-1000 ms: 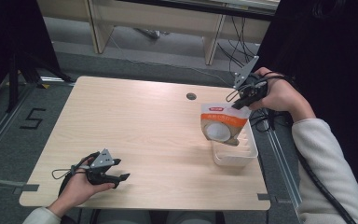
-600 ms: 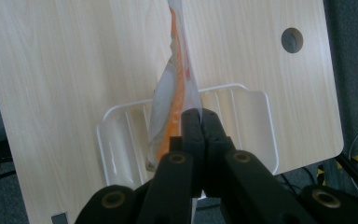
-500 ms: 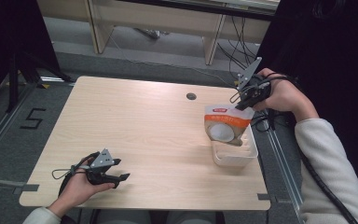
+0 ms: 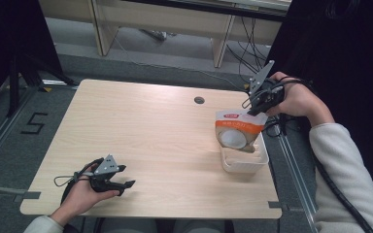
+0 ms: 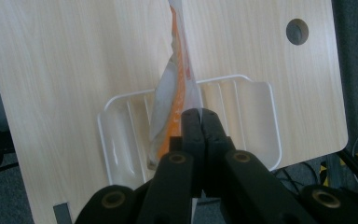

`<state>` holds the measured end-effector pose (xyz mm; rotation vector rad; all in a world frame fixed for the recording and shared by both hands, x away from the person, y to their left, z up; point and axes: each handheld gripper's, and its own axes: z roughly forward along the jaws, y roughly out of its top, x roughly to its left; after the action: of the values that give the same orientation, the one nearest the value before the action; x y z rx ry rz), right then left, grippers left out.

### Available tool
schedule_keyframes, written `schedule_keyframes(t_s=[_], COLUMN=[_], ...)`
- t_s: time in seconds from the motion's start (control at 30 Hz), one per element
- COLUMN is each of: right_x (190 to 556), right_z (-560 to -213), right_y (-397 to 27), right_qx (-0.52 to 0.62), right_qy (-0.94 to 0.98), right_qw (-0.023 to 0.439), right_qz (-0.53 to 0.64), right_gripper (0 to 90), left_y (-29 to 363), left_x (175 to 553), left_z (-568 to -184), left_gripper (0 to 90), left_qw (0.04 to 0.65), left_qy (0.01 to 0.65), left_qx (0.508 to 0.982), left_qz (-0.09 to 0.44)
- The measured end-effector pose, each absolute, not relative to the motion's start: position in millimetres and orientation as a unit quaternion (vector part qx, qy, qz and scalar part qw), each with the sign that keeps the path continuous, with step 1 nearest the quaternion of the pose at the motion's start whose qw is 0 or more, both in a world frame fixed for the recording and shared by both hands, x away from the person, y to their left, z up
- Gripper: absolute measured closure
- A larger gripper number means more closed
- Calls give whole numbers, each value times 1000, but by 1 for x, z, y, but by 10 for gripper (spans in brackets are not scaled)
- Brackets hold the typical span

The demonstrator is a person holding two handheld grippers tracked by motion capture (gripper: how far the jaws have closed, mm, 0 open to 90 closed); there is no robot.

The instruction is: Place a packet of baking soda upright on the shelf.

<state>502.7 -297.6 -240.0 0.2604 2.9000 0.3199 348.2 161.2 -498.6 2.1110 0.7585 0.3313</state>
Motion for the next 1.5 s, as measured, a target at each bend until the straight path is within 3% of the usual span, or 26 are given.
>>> schedule_keyframes(t_s=[1.5], right_x=[499], right_z=[-230], right_y=[-305], right_qx=[66], right_qy=[986], right_qw=[111], right_qz=[107], right_gripper=[900], left_y=[161], left_x=[349], left_z=[-498], left_gripper=[335], left_qw=[422], left_qy=[296], left_qx=[846], left_qz=[134])
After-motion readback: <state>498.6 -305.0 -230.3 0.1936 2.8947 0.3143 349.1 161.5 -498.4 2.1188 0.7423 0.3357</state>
